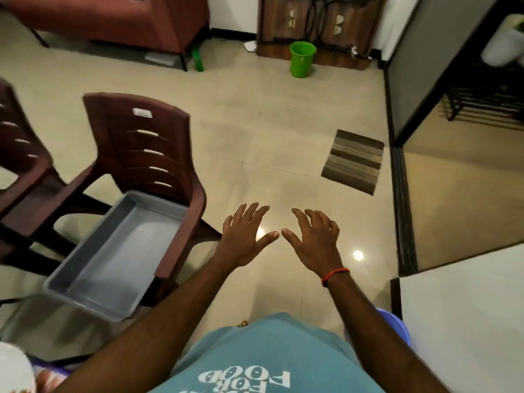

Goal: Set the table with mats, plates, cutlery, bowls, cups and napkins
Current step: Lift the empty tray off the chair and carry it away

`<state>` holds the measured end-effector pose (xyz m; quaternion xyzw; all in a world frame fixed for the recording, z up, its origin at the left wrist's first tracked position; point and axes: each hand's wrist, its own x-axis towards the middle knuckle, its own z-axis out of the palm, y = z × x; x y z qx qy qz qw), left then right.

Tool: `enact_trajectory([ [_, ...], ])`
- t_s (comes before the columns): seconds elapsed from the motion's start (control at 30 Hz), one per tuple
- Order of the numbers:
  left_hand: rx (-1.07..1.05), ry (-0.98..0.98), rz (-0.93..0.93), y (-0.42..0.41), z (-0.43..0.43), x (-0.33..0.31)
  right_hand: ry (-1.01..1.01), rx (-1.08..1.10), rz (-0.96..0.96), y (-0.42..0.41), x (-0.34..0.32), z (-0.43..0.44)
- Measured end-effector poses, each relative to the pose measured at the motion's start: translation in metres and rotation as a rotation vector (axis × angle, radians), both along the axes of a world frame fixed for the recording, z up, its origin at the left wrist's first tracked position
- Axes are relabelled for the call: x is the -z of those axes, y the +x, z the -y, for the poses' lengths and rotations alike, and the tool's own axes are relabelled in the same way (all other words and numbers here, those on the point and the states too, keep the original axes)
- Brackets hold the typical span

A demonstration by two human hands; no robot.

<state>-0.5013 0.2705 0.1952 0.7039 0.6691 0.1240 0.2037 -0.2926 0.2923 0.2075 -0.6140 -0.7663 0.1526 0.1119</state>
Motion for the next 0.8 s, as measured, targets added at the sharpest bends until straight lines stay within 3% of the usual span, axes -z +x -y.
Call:
enact_trajectory([
  [0.33, -0.387, -0.028, 0.0, -0.106, 0.043, 0.003, 0.008, -0.378, 0.073, -0.112, -0.006, -0.042],
  [0.8, -0.848, -0.099, -0.016, -0.169, 0.034, 0.005, 0.027, -0.796, 0.097, -0.237, 0.016, -0.137],
])
